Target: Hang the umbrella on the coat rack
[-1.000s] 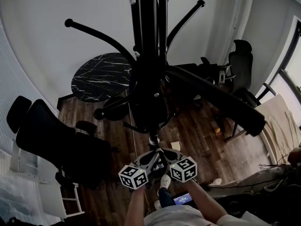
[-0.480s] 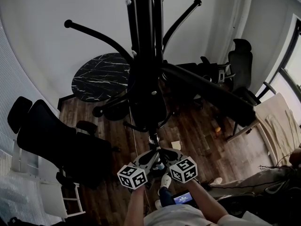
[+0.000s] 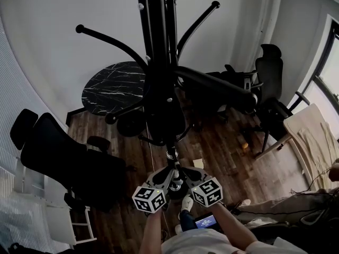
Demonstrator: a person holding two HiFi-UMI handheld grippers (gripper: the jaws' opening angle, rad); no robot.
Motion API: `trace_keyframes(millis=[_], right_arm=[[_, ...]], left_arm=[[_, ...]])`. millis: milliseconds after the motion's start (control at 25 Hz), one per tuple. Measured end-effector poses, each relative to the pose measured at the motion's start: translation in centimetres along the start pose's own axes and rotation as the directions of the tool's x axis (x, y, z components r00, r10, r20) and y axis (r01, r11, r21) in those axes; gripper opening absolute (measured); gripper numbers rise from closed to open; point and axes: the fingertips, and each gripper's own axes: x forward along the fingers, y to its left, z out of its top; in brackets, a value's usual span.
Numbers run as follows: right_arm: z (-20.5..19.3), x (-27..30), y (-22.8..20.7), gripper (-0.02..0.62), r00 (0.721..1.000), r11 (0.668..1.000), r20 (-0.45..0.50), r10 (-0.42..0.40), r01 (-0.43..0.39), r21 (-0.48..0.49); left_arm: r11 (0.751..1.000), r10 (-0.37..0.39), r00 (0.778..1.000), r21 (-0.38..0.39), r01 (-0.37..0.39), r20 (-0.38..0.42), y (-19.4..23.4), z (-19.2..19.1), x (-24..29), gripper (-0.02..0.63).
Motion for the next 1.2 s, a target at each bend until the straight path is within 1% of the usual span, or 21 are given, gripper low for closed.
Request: trace_keyframes(millis=[80, 160, 280, 400, 560, 720, 840, 960, 1200], right_arm=[[0.1, -0.5, 0.1, 0.015, 1.000, 1.000, 0.011, -0.012, 0.012, -0.005], [0.3, -1.0, 0.1, 0.012, 0.999, 1.000, 0.021, -0.024, 0.024, -0.005], [0.5, -1.9, 0.0, 0.012, 0.999, 0.999, 0.035, -0.039, 0.038, 0.003], [0.5, -2.8, 0.2, 0.012, 0.998, 0.999, 0.043, -0.048, 0.048, 0.009], [0.4, -4.2, 1.1, 0.012, 0.997, 0.998, 0.052, -0.056, 0.057, -0.009], [0.9, -5.8, 2.1, 0.012, 0.995, 0.998, 0.080, -0.064, 0.064, -0.004], [1.1, -6.9, 2.8, 0.012, 0.992, 0.997, 0.101, -0.075, 0.075, 0.000], [1.2, -8.1, 3.6, 0.012, 0.989, 0.996, 0.117, -0.089, 0.088, 0.010], [1.0, -9.8, 5.2, 0.012, 0.988, 0.996, 0.132, -0.086, 0.083, 0.024]], left_arm=[[0.999, 0.028, 1.000, 0.019, -0.029, 0.011, 0.2, 0.2, -0.5, 0.048], [0.998, 0.051, 0.998, 0.022, -0.052, 0.024, 0.3, 0.5, -1.1, 0.036], [0.997, 0.068, 0.997, 0.026, -0.069, 0.032, 0.2, 0.6, -1.8, 0.026], [0.996, 0.075, 0.997, 0.040, -0.076, 0.035, -0.5, 0.7, -2.5, 0.021], [0.994, 0.083, 0.996, 0.063, -0.085, 0.038, -1.7, 0.6, -3.6, 0.020], [0.996, 0.061, 0.997, 0.056, -0.064, 0.050, -3.2, 0.8, -4.6, 0.020], [0.995, 0.056, 0.996, 0.075, -0.061, 0.062, -4.4, 0.9, -5.4, 0.020], [0.993, 0.066, 0.995, 0.094, -0.073, 0.078, -5.2, 1.1, -6.5, 0.020], [0.988, 0.103, 0.987, 0.100, -0.115, 0.122, -5.7, 1.7, -8.2, 0.020]])
